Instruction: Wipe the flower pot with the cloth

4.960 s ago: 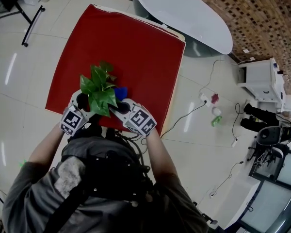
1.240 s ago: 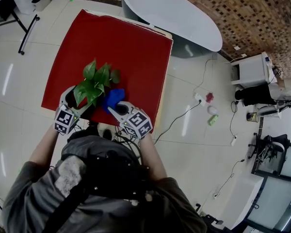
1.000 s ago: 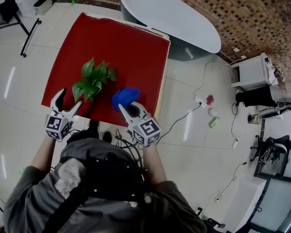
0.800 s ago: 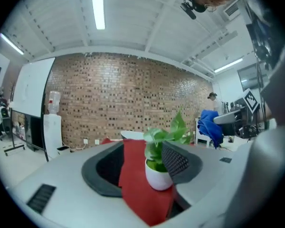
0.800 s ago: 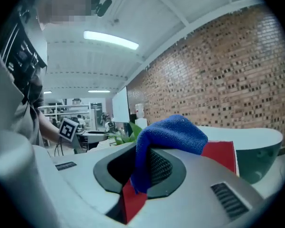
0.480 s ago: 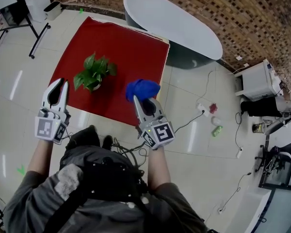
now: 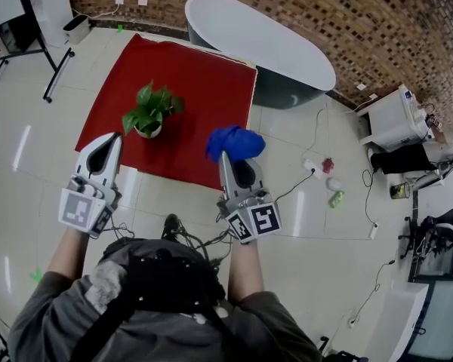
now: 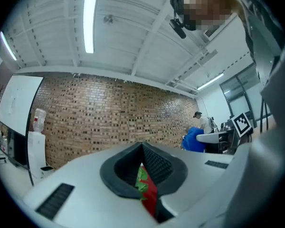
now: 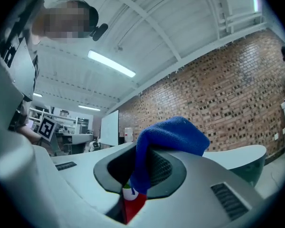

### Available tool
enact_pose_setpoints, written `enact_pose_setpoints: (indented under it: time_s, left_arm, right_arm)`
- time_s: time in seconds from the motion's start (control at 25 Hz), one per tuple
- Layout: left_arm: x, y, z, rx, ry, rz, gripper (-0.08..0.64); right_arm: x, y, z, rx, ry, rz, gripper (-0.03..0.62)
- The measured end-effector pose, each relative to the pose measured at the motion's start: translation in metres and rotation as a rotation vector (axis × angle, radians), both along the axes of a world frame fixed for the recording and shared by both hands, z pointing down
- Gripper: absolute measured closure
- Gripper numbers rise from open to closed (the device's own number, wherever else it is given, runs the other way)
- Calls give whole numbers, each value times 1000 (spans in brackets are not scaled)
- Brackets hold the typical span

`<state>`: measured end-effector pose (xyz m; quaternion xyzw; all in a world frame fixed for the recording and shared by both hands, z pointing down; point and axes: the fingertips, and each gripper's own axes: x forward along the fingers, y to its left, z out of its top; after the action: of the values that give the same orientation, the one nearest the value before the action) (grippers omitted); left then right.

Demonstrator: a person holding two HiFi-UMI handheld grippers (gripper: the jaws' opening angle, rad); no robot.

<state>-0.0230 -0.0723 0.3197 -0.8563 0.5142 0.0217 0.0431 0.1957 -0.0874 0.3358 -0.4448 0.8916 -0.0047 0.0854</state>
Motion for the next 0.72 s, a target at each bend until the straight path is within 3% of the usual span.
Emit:
enact_pose_setpoints:
  time_s: [0.24, 0.44, 0.72]
  left_arm:
    - [-65, 91, 53, -168, 2, 44, 552]
    - [-93, 157, 38, -164, 9, 72, 552]
    - [-127, 230, 44, -270, -5, 77, 552]
  right_arm:
    - [-71, 100, 9, 47, 64, 74, 529]
    - [-115, 177, -8, 55, 92, 90, 529]
    - [-160, 272, -17, 16, 125, 118, 529]
